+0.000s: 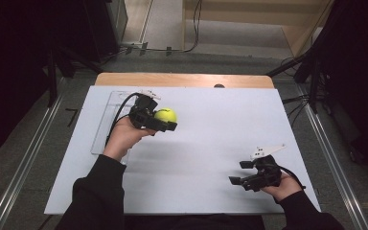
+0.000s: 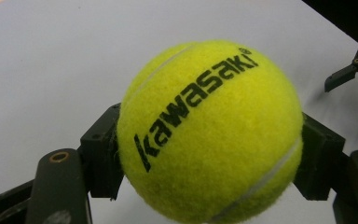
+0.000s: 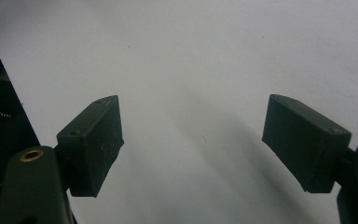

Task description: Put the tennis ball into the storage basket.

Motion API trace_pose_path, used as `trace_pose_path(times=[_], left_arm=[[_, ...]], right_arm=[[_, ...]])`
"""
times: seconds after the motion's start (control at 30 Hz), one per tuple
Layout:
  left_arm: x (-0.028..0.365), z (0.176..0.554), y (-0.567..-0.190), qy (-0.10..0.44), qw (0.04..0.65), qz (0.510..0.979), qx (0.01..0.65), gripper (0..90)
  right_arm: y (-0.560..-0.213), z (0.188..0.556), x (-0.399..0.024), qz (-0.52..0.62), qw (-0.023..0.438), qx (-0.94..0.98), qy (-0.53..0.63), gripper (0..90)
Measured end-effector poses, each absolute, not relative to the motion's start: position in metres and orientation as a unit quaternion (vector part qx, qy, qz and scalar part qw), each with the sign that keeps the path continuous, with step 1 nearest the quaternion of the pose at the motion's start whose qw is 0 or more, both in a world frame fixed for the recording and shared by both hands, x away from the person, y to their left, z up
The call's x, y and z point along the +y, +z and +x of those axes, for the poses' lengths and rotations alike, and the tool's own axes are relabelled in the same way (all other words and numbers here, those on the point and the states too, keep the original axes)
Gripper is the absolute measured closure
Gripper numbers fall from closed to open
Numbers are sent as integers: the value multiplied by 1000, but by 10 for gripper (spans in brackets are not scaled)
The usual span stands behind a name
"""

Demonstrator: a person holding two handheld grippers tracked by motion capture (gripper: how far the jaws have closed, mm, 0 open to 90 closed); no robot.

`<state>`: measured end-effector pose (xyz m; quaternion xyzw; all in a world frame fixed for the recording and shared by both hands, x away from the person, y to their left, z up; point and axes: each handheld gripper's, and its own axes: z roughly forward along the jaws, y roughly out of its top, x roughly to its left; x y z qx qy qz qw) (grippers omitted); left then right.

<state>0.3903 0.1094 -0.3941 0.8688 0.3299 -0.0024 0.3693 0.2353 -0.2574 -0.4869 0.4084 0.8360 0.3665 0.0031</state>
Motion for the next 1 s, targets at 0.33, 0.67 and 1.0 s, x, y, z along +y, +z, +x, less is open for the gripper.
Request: trace_pose_path(times=[0.33, 0.67, 1.0], left_arm=[[124, 395, -392, 2, 372, 863, 343, 268], [136, 398, -391, 14, 368, 859, 356, 269], [149, 400, -389, 25, 368, 853, 370, 268]], right_arm=[[-487, 235, -258, 408, 4, 836, 367, 181], [-487, 235, -257, 408, 3, 837, 365, 181], [-487, 236, -257, 408, 3, 837, 365, 181]])
